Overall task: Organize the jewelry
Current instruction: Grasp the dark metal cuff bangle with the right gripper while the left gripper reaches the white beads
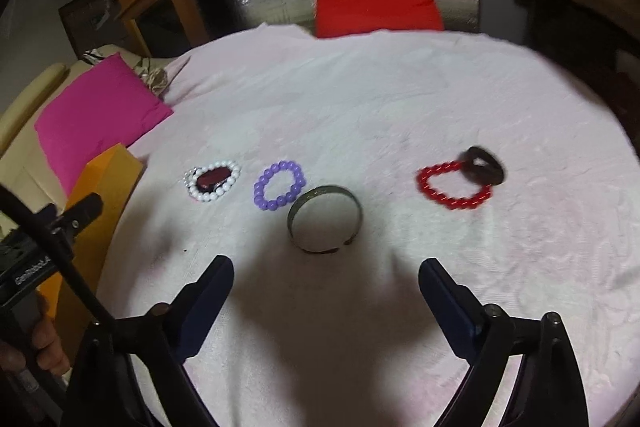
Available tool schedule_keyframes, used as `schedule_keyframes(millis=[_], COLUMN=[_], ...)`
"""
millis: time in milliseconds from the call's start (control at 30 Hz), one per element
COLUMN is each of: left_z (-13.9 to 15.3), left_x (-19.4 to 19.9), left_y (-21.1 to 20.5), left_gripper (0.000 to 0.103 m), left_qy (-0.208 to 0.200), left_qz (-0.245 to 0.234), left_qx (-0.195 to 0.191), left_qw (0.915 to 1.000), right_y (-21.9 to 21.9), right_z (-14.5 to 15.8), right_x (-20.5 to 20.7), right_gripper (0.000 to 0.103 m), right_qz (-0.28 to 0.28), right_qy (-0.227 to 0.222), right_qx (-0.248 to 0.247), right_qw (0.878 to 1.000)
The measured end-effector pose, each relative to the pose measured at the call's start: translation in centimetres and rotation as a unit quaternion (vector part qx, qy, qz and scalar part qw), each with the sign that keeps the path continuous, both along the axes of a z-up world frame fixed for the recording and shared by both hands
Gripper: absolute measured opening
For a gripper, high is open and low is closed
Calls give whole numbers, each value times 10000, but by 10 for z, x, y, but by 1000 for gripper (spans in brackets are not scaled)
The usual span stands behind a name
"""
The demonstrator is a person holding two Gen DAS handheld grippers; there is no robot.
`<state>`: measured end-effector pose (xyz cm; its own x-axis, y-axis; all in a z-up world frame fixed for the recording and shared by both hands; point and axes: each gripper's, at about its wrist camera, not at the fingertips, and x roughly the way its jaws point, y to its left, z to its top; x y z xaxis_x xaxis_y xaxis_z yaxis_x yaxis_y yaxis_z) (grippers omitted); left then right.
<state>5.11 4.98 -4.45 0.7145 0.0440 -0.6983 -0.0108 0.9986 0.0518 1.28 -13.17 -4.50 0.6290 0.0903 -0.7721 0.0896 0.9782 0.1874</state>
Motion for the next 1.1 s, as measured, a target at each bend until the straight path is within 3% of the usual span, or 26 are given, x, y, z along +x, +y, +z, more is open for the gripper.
schedule_keyframes(millis=[167, 300, 433, 600, 1067, 1100], left_z=[-21, -28, -36, -42, -67, -69], left_x=[20, 28, 45, 66, 104, 105], left_y=[12, 11, 5, -11, -56, -57], left_gripper=[103, 103, 103, 103, 103, 96], left_qy=[536, 720, 874, 914, 815, 833], left_qz=[-51, -154, -203, -437, -1237, -1264], left_qx=[-102, -116, -107, -102, -332, -372], left_qw=[9985, 9972, 9959, 9948, 9884, 9878], right_y=[-8, -3, 8, 16, 4, 2], right_z=[-20, -37, -41, -42, -40, -39], right_x=[26, 47, 57, 62, 49, 48], right_gripper=[91, 89, 86, 61, 60, 60], right_qz=[-87, -57, -4, -24, -7, -4], right_qy=[296, 530, 479, 289, 209, 214], right_qx=[268, 29, -347, -815, -527, -510], right_qw=[9992, 9986, 9983, 9963, 9984, 9985])
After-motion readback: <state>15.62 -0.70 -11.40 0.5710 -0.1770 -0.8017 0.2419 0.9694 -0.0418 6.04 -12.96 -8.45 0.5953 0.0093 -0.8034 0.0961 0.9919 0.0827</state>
